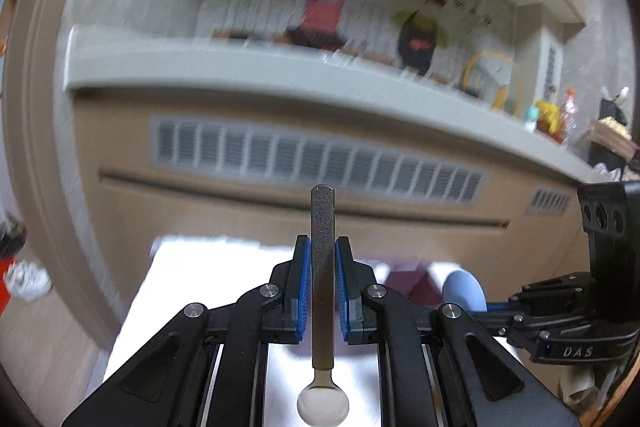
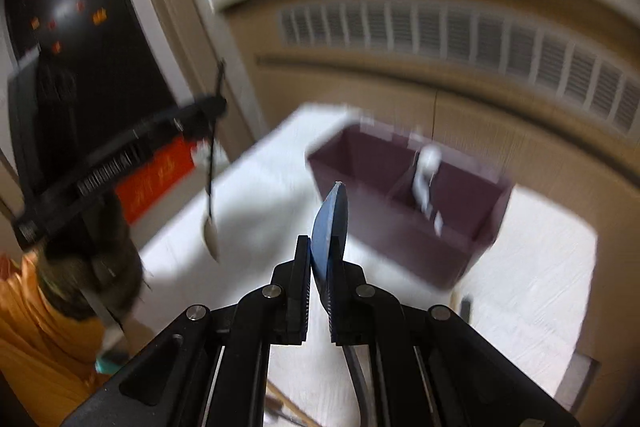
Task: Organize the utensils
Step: 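Carry the metal spoon with the left gripper while the right gripper carries the blue spoon over the caddy, then open both grippers above the caddy to drop the blue and metal spoons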
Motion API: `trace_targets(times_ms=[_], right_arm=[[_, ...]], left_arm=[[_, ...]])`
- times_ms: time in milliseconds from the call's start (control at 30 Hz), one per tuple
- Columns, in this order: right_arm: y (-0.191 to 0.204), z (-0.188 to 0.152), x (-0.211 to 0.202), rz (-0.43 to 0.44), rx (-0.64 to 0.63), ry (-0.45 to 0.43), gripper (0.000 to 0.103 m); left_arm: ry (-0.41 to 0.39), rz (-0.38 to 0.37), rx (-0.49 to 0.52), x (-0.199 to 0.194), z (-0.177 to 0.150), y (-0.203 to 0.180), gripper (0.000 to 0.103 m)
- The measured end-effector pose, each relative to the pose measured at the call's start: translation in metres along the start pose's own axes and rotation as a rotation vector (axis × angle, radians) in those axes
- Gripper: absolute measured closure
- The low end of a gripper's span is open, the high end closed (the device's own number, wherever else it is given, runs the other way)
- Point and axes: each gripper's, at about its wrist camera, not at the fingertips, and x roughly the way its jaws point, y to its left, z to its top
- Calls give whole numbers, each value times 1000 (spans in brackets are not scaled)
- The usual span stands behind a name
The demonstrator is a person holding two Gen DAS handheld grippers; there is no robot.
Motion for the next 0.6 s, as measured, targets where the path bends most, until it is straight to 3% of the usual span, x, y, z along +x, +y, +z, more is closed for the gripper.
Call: trace_targets(times_ms=[200,367,600], right_arm=[[-3,52,-63,-5,4,-264,97],[-16,83,-86,-68,-1,-504,97],[-59,83,-38,-63,15,-501,97]], left_arm=[[-173,-50,28,0,59,-30,91],[-242,-58,82,20,76,-47,91],[-151,-57,55,84,51,-28,91]])
